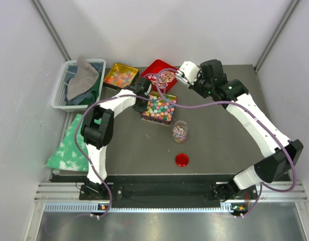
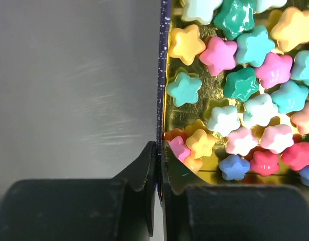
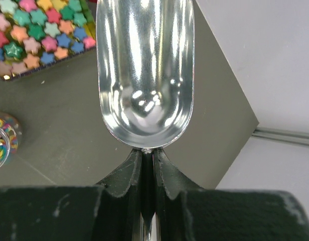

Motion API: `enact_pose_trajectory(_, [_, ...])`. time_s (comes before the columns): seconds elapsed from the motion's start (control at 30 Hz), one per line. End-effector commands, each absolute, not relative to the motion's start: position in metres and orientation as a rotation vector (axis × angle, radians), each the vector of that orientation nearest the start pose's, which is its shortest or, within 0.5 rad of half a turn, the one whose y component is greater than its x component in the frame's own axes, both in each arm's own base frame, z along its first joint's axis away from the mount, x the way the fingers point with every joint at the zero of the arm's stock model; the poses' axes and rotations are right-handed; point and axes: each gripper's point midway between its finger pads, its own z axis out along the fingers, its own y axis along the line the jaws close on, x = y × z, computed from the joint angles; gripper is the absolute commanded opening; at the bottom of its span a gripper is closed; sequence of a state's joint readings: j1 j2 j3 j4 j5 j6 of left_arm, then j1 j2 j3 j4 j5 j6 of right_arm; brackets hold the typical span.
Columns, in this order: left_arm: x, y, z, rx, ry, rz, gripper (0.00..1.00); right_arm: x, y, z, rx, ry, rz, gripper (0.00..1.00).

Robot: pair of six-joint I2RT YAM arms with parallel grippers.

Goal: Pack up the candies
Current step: Move the storage box to the center of the board.

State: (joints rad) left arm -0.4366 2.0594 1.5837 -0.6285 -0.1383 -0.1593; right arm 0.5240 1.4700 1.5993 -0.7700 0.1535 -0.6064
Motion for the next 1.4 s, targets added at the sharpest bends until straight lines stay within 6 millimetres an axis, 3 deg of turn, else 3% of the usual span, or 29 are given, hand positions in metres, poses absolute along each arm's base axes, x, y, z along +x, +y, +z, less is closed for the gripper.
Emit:
enact_pose_trajectory(0.0, [0.451,-0.142,0.081,0.181,2.539,0.021,0.05,0.381,0.174,0.333,-1.083,1.799,-0.201,0.00])
enact_pose_trajectory(0.1, [0.451,-0.139,0.081,0.170,2.547,-0.029,0.17,0.382,0.179,0.332,-1.092,1.797,-0.197,0.00])
enact_pose_trajectory(0.13, [0.453,-0.140,0.085,0.167,2.532,-0.045,0.38,0.382,0.180,0.332,-1.094,1.795,-0.194,0.00])
enact_pose_trajectory(0.23, [0.458,-0.144,0.092,0.188,2.495,-0.074,0.64,0.382,0.181,0.331,-1.098,1.796,-0.195,0.00])
enact_pose_trajectory(0.3, [0.464,-0.144,0.100,0.200,2.463,-0.073,0.68,0.381,0.182,0.330,-1.100,1.797,-0.191,0.00])
enact_pose_trajectory(0.47, [0.489,-0.147,0.125,0.211,2.365,-0.061,0.68,0.380,0.182,0.330,-1.101,1.798,-0.190,0.00])
enact_pose_trajectory(0.73, [0.519,-0.147,0.102,0.251,2.351,0.013,0.57,0.374,0.189,0.333,-1.124,1.786,-0.187,0.00])
enact_pose_trajectory(0.97, [0.523,-0.146,0.074,0.274,2.401,0.037,0.55,0.371,0.188,0.337,-1.126,1.775,-0.196,0.00])
enact_pose_trajectory(1.23, [0.528,-0.142,0.076,0.266,2.382,0.042,0.52,0.371,0.188,0.335,-1.125,1.779,-0.194,0.00])
enact_pose_trajectory(1.37, [0.529,-0.136,0.084,0.254,2.358,0.038,0.46,0.371,0.187,0.336,-1.126,1.777,-0.199,0.00])
